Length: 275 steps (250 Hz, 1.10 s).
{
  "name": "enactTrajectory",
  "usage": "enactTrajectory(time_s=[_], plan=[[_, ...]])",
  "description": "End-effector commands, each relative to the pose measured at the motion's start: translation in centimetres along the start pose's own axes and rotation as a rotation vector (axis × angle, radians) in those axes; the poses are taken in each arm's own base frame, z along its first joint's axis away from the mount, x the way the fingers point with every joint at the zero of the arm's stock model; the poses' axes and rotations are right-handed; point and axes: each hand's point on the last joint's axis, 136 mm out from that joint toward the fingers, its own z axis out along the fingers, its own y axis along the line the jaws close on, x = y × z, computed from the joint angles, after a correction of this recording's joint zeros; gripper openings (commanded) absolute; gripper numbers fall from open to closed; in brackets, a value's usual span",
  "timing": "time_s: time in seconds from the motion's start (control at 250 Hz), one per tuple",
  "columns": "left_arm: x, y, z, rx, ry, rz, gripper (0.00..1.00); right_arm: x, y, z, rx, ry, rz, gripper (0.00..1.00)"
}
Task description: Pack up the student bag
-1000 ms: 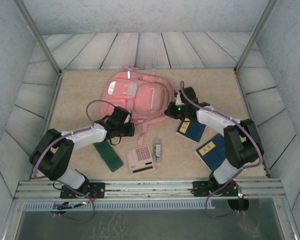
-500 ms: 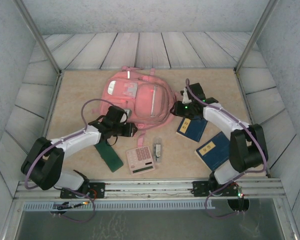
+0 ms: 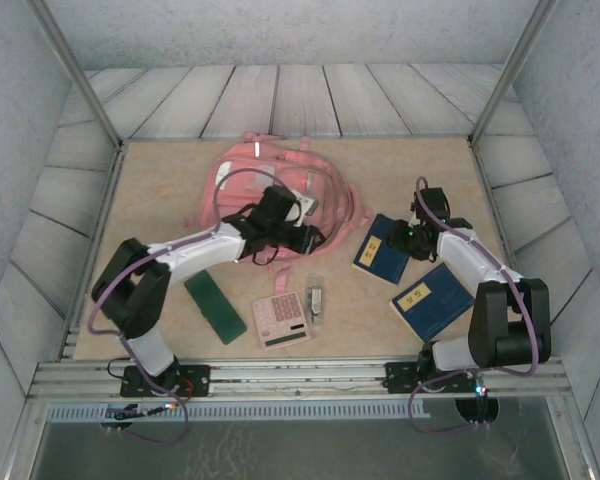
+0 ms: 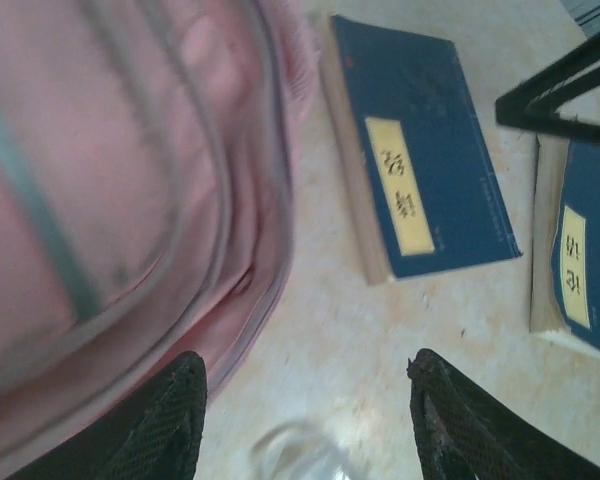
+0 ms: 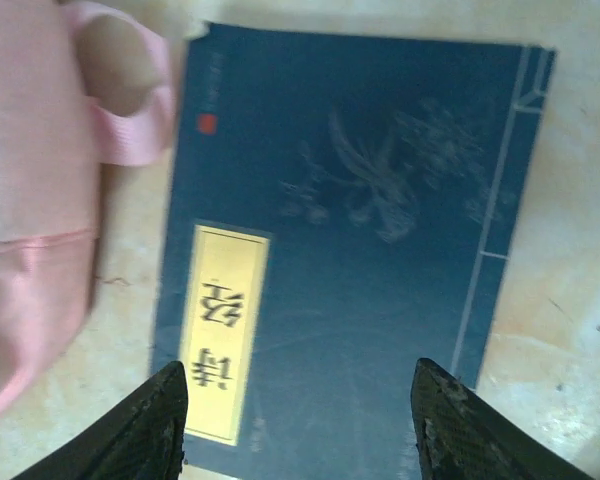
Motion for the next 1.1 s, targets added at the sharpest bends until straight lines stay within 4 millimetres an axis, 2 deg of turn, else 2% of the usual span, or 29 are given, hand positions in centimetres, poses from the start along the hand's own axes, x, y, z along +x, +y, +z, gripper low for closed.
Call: enactTrajectory(time_s=[0.0, 0.24, 0.496, 0.715, 0.859, 0.983, 1.095], plan=[[-0.3, -1.8, 2.7, 0.035, 0.026, 0.048, 0.55, -0.4, -1.8, 0.8, 0.034, -0.027, 0.071, 0.59], [0.0, -4.3, 8.1, 0.097, 0.081, 0.059, 0.51, 0.5, -4.0, 2.4, 0.058, -0.013, 0.126, 0.6], [0.8, -4.4, 11.9, 0.086, 0.128, 0.044, 0.44, 1.7, -4.6, 3.7, 0.04, 0.021, 0.147, 0.6], [1.8, -3.1, 14.4, 0.05, 0.152, -0.006, 0.35, 2.3, -4.1, 4.7, -0.001, 0.052, 0.149, 0.6], [2.2, -1.9, 15.3, 0.003, 0.151, -0.024, 0.29, 2.7, -3.7, 5.2, -0.03, 0.073, 0.142, 0.58], [3.3, -1.4, 16.2, -0.005, 0.192, -0.034, 0.26, 2.6, -2.7, 5.0, -0.091, 0.076, 0.132, 0.56], [4.5, -1.2, 16.8, 0.003, 0.228, -0.044, 0.24, 2.0, -1.0, 4.2, -0.195, 0.066, 0.133, 0.54]])
